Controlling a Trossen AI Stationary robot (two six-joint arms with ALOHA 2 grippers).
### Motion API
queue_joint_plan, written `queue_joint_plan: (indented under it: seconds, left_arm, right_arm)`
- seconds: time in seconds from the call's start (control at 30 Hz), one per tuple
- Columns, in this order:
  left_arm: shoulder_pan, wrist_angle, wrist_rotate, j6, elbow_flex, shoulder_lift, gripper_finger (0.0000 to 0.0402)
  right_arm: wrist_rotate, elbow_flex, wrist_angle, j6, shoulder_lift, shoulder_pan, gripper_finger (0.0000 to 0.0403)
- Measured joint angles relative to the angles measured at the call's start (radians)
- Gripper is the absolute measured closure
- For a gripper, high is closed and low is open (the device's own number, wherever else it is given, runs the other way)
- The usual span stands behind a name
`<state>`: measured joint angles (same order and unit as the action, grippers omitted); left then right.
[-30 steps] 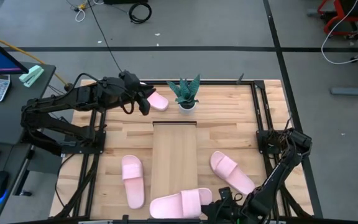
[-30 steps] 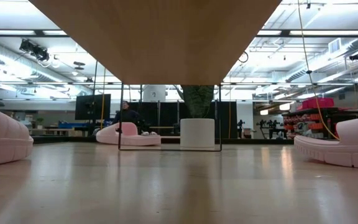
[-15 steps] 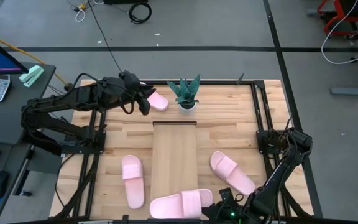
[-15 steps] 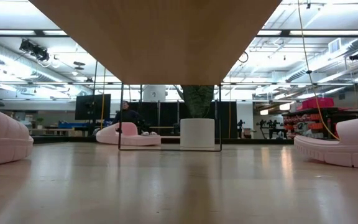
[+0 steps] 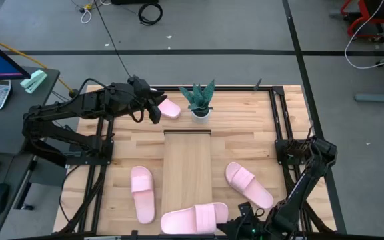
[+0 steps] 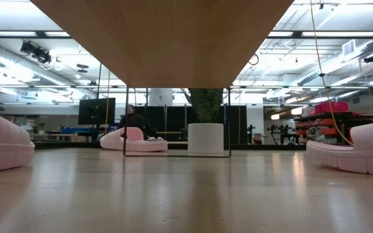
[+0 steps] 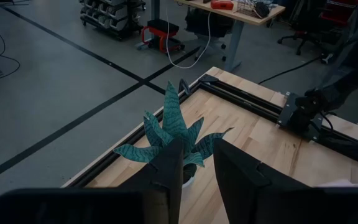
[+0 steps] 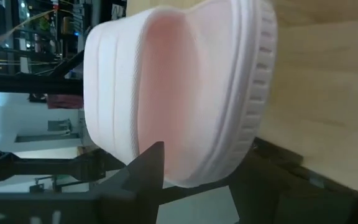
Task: Pick and place slides into the shelf
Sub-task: Put the top right pink slide on the shelf, then put the top pink slide on the shelf
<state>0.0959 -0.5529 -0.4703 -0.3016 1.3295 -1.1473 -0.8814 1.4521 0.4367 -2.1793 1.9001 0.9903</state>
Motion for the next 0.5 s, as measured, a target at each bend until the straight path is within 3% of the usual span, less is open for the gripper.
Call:
queue_joint_plan:
  seconds: [0.23,0.5]
  left_arm:
    - [0.000,-0.005,0.000,0.000,0.000,0.000,0.0305]
    - [0.000,-0.006,0.000,-0.001,0.000,0.000,0.0301]
  right_arm:
    - [0.002,0.000,0.171,-0.004,-0.086,0.024,0.0243]
    - [0.128,0.000,0.238,0.011,-0.113,0.035,0.0254]
